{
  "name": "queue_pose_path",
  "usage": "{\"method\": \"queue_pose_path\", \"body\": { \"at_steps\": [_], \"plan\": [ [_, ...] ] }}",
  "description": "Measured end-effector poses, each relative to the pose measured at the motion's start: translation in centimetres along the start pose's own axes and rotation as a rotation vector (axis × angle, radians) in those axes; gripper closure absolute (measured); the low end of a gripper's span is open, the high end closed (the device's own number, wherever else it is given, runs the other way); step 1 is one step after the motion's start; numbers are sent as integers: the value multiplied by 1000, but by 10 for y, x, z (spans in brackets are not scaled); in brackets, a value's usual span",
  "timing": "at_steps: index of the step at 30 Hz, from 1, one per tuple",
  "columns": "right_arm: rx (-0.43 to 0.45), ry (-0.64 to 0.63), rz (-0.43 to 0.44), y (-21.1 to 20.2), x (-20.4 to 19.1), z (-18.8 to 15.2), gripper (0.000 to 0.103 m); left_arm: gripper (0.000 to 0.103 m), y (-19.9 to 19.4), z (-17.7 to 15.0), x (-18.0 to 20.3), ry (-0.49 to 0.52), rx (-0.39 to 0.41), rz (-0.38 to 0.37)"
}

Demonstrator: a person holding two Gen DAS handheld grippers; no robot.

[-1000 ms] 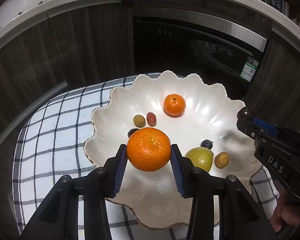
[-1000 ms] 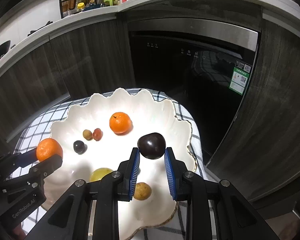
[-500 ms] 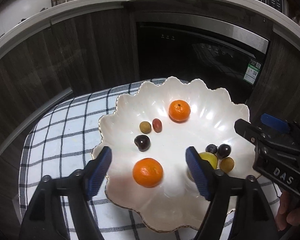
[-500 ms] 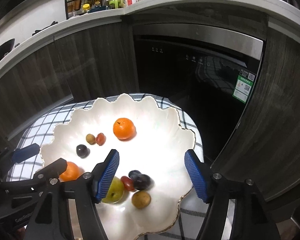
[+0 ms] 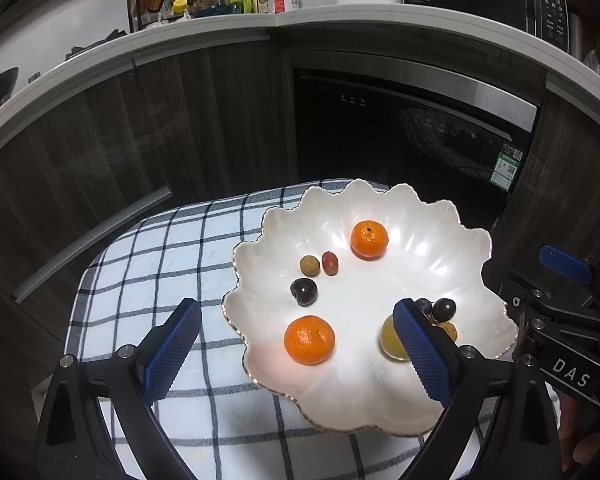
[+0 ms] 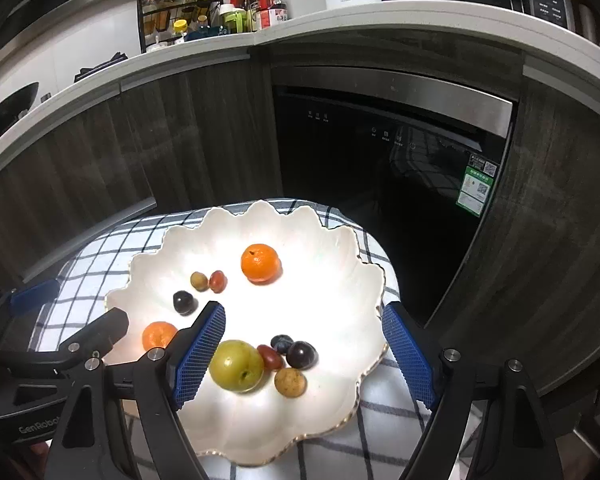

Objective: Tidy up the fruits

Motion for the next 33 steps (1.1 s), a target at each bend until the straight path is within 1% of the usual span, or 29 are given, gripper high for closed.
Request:
{"method": "queue_pose_path", "body": {
  "at_steps": [7, 12, 15, 26, 33],
  "plan": [
    [9, 4, -6, -18, 0, -4, 21, 5, -23, -4, -4, -7, 26, 8],
    [12, 1, -9, -29, -3, -5, 21, 3, -43, -4, -15, -47, 60, 40],
    [21, 2, -10, -39, -4, -7, 21, 3, -52, -7, -18, -49, 59, 49],
    [39, -15, -8, -74, -17, -19, 21, 3, -91, -26, -30, -62, 82, 56],
    [47, -21, 7, -101, -33, -33, 21, 3, -120, -47, -45, -93, 93, 62]
  ]
}}
Point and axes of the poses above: each gripper's, at about its wrist camera, not at the fingertips, and y roughly the way its jaws point, x to its right, z to its top, the point moved 7 cm from there along y, roughly the way its jaws point, and after that the axes turned 7 degrees about -y, right-handed, at the moved point
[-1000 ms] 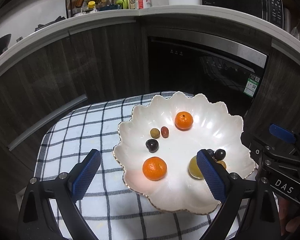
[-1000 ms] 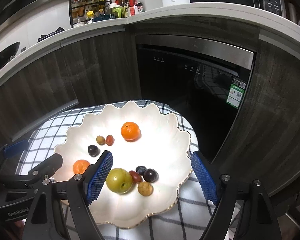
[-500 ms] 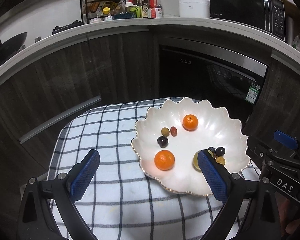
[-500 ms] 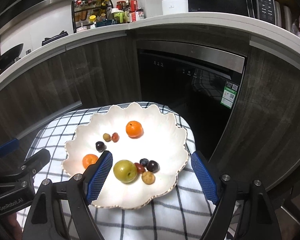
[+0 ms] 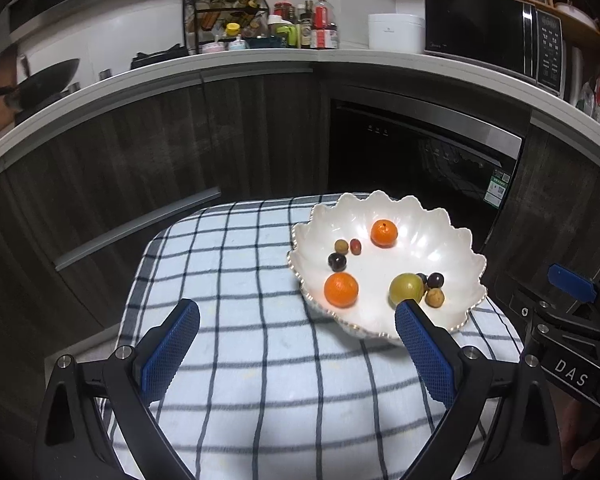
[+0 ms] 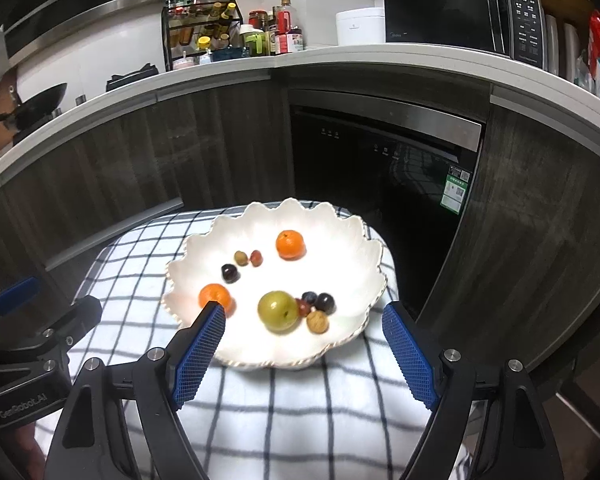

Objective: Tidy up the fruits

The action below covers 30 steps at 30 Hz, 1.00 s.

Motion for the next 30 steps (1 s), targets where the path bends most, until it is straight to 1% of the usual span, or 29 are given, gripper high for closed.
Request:
{"method": "queue_pose_path", "body": {
  "at_steps": [8, 12, 15, 18, 25, 30],
  "plan": [
    [6, -6, 4, -29, -15, -18, 21, 3, -34, -25, -16, -6, 1, 14],
    [6, -6, -6, -40, -18, -26, 21, 3, -49, -40, -24, -33, 2, 22],
    [19, -12, -12, -53, -21, -33, 21, 3, -58, -52, -31, -48, 4, 37],
    [40, -24, -25, -66, -25, -40, 21, 3, -64, -62, -35, -54, -3, 39],
    [57, -33, -25, -88, -30, -57, 21, 3, -86, -81, -42, -67, -2, 48],
    [59, -33, -12, -99, -34, -64, 21, 3, -102, -87, -50, -86, 31, 69]
  ]
}}
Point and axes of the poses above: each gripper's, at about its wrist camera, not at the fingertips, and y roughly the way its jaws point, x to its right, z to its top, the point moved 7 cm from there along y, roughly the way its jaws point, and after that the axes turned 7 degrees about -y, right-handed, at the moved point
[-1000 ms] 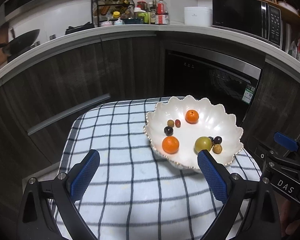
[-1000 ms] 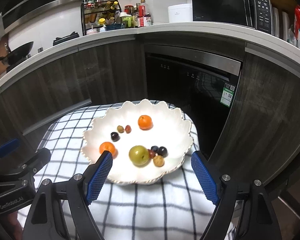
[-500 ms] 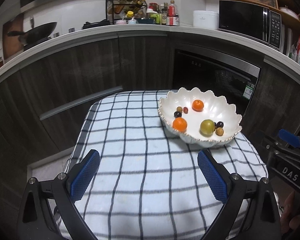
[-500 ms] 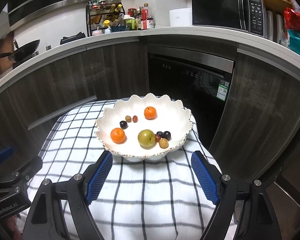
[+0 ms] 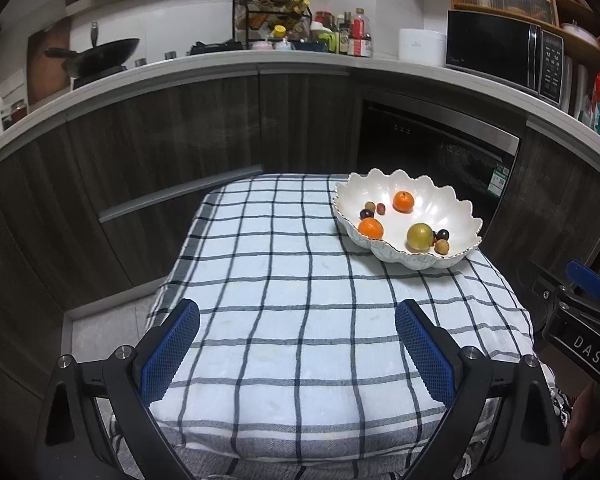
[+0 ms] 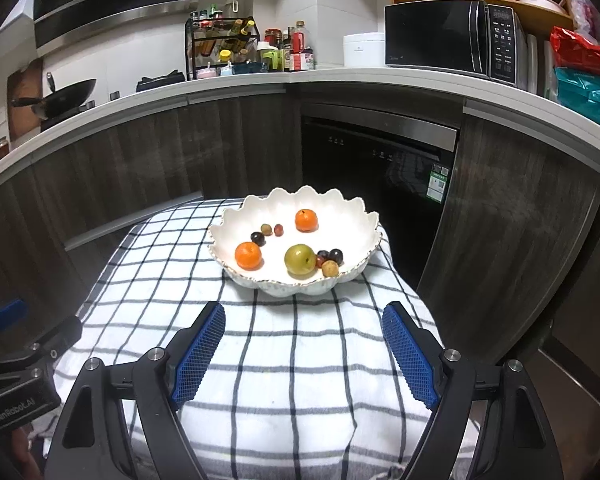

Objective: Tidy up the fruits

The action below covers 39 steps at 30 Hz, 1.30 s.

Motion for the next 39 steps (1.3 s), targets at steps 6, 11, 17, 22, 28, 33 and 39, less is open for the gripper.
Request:
{"method": "queue_pose_path", "body": {
  "at_steps": [6, 11, 17, 22, 28, 33, 39],
  "plan": [
    [-18, 10, 3, -8, 0, -10, 21, 3, -8, -11, -4, 2, -8, 4],
    [-27, 13, 3, -16, -1, -17, 21, 3, -15, -17, -9, -12, -1, 19],
    [26, 8, -22, -28, 2, -13, 11, 0, -21, -15, -7, -4, 24, 23],
    [32, 21, -31, -30, 7, -12, 10, 0, -22, -15, -4, 7, 29, 27],
    [31, 33, -31, -31, 9, -12, 10, 0, -23, -15, -4, 11, 34, 31],
    [30, 32, -30, -31, 9, -12, 10, 0, -24, -14, -5, 8, 35, 29],
    [27, 31, -28, -31, 7, -13, 10, 0, -24, -14, -5, 9, 35, 29]
  ]
}}
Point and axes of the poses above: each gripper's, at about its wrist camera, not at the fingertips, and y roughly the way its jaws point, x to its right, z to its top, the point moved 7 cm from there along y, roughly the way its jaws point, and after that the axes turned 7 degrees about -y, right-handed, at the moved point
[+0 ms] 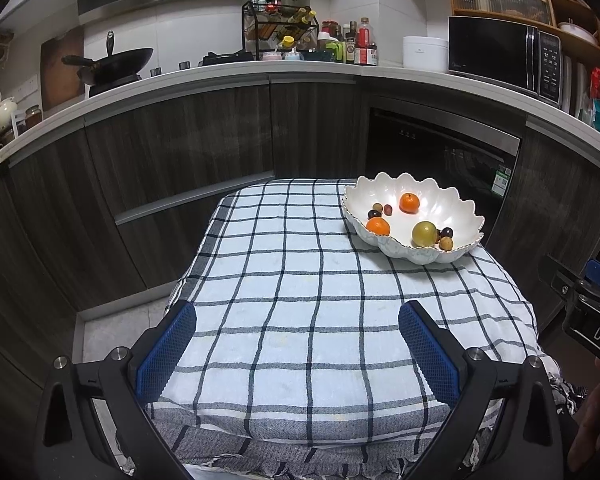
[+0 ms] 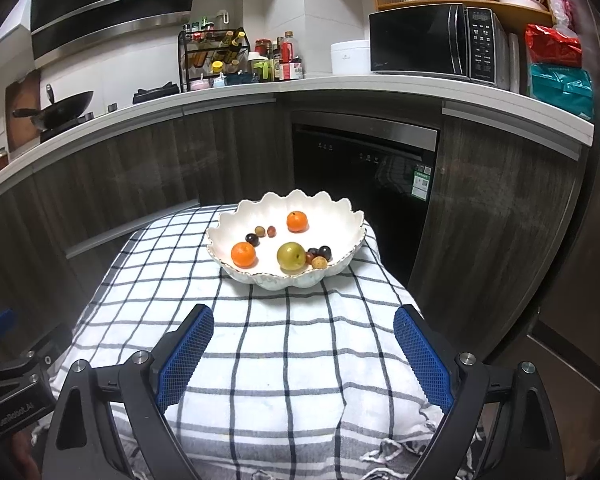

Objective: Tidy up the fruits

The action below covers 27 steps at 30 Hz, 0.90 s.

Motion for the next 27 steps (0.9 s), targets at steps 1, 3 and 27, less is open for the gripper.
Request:
{"method": "queue_pose_path", "body": {
  "at_steps": [1, 3, 27],
  "plan": [
    [1, -1, 0, 0, 0, 0, 10, 0, 0, 0, 0, 1, 2, 0],
    [1, 1, 1, 0, -1, 0, 10, 0, 0, 0, -1, 0, 3, 0],
    [5, 0, 8, -2, -3, 1, 10, 0, -3, 1, -2, -2, 10, 4]
  ]
}}
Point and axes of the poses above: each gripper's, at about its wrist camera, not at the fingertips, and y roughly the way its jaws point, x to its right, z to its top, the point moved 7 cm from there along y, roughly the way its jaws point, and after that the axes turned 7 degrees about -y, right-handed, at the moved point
